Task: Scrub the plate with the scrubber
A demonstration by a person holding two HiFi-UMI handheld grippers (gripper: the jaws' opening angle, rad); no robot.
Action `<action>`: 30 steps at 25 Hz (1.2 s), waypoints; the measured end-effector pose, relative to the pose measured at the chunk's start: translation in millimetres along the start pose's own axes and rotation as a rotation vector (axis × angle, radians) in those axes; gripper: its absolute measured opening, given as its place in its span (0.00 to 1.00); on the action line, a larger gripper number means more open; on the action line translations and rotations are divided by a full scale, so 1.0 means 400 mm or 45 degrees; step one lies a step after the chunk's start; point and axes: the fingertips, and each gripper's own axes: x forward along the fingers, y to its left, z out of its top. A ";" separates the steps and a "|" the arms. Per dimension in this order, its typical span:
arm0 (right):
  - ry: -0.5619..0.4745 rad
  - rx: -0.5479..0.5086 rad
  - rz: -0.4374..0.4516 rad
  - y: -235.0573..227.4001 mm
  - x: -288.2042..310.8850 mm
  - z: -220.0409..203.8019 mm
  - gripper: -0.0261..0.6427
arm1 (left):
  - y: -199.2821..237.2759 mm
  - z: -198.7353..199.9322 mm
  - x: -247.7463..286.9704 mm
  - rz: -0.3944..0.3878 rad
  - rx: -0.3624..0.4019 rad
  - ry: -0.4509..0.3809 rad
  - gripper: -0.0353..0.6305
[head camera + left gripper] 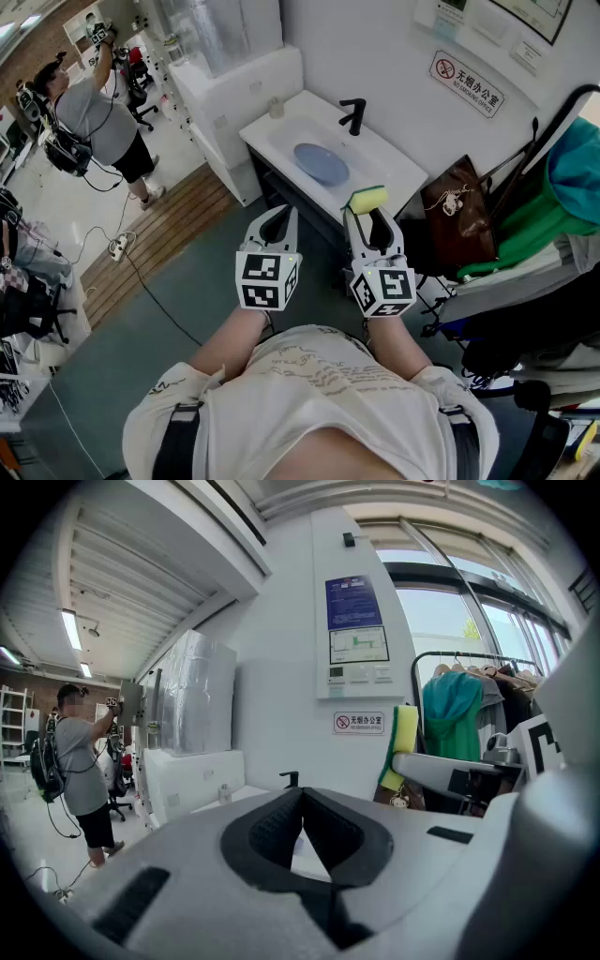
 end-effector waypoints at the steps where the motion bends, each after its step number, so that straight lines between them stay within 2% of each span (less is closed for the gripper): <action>1: 0.001 0.002 0.000 -0.002 -0.002 -0.001 0.33 | -0.004 0.001 0.001 -0.002 0.001 -0.002 0.09; 9: 0.010 0.034 0.030 -0.021 -0.014 -0.006 0.33 | -0.032 0.006 0.008 0.011 -0.005 -0.004 0.09; 15: 0.018 -0.050 0.074 -0.031 -0.031 -0.010 0.33 | -0.060 -0.015 0.013 0.037 -0.037 0.009 0.09; 19: 0.040 -0.050 0.117 -0.035 -0.036 -0.023 0.33 | -0.072 -0.038 0.007 0.066 -0.058 0.022 0.09; 25: 0.062 -0.036 0.154 -0.020 -0.013 -0.044 0.33 | -0.044 -0.049 0.010 0.099 -0.070 0.016 0.09; 30: 0.074 -0.043 0.141 -0.028 0.038 -0.059 0.33 | -0.011 -0.051 0.052 0.078 -0.104 0.009 0.09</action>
